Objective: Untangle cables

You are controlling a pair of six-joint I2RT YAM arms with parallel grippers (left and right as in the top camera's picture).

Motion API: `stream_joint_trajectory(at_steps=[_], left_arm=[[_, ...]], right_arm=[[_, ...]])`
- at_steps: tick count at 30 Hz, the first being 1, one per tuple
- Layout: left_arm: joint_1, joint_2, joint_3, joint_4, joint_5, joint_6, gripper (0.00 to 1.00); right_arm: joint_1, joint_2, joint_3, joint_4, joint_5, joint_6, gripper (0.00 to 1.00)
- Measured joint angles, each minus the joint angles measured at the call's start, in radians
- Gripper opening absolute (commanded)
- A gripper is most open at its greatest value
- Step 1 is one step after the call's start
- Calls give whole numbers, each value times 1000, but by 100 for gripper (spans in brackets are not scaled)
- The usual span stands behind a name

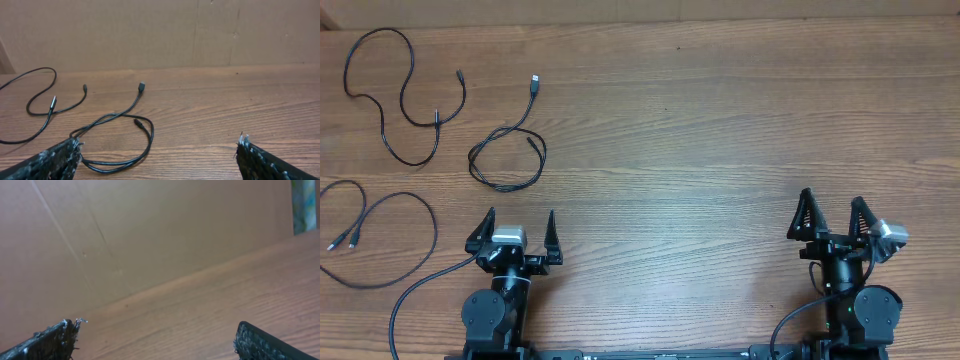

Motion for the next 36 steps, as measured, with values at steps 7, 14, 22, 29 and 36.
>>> stream_joint_trajectory(at_steps=[7, 14, 22, 29, 36], left_arm=[[0, 0, 0, 0, 0, 0, 100], [0, 0, 0, 0, 0, 0, 99], [0, 0, 0, 0, 0, 0, 99], [0, 0, 0, 0, 0, 0, 99], [0, 0, 0, 0, 0, 0, 100]], right_arm=[[-3, 0, -41, 5, 0, -1, 100], [-12, 0, -62, -8, 4, -49, 100], [-12, 0, -62, -8, -38, -192, 100], [-12, 0, -62, -8, -48, -264, 100], [-12, 0, -62, -8, -49, -300, 100]])
